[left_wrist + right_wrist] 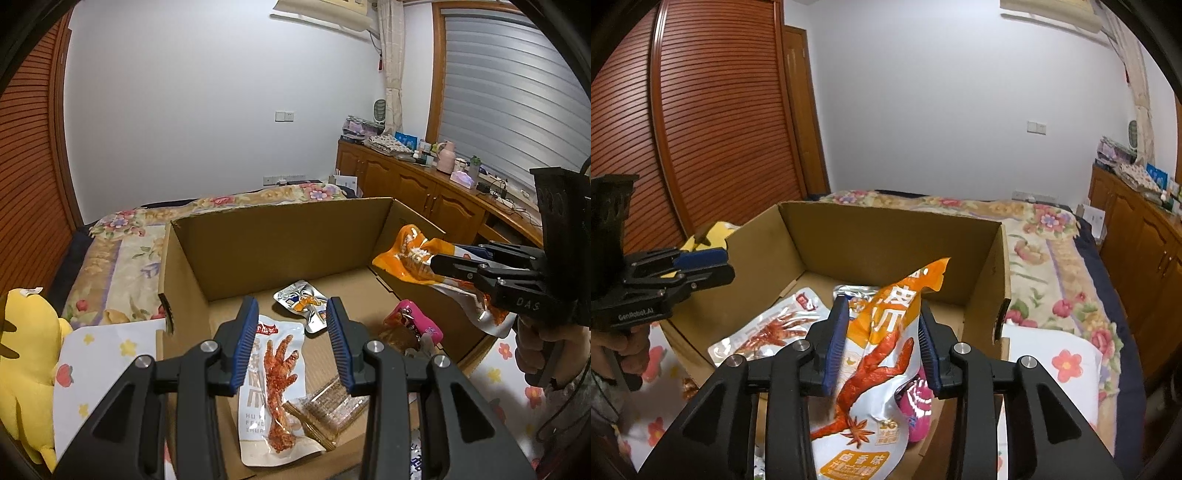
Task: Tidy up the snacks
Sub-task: 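Carry both packs over the cardboard box and open both tools to drop them, then move both open tools back over the remaining snacks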
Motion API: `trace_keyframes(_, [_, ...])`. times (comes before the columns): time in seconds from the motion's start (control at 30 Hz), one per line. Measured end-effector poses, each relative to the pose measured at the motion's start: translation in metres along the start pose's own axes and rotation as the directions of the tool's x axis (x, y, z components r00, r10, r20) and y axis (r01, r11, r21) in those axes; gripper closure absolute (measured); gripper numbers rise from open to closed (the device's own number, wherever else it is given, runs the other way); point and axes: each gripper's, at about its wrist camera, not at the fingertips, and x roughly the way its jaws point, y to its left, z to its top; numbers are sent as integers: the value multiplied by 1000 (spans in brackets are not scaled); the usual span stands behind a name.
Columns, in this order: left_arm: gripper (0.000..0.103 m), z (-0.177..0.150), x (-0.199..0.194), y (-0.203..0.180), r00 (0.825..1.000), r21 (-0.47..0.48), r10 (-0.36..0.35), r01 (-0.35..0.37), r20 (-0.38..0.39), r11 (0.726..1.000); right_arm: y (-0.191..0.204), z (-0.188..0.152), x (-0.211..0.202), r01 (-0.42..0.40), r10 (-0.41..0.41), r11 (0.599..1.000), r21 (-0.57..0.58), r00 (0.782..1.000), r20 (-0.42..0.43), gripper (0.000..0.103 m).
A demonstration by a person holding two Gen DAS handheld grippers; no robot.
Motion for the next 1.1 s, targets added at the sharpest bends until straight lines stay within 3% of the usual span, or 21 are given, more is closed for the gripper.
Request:
trace_keyframes(0.17, [62,0,-9,-3,1000,9,8,-8,0,1000,7,1,-3,14,-14,1000,-14,1000,-13,63])
trace_keyframes(0.23, [50,-1,-15,-3,1000,5,8,-8,2,1000,8,3,-2,25,-25,1000,-19,1000,-16,42])
trace_keyframes(0.4, [42,-8,-32,-6,1000,11,15,-15,9,1000,9,11,-12,51,-51,998,-24,999,0,41])
trace_keyframes(0.53, [25,-17,-45,-8,1000,17,19,-19,5,1000,18,10,-32,44,-44,999,-28,999,18,41])
trace_keyframes(0.67, [22,-31,-54,-17,1000,33,1,0,-23,999,34,3,-55,46,-45,998,-48,998,34,40])
trace_keyframes(0.8, [11,-45,-64,-24,999,41,-4,6,-34,999,48,-10,-75,44,-42,998,-50,999,34,33])
trace_keyframes(0.9, [10,-56,-70,-26,999,38,-9,11,-53,999,55,-21,-87,45,-44,998,-44,998,34,28])
trace_keyframes(1.1, [4,-80,-73,-28,995,37,16,-13,-101,999,64,-43,-99,39,-39,999,-38,999,12,27])
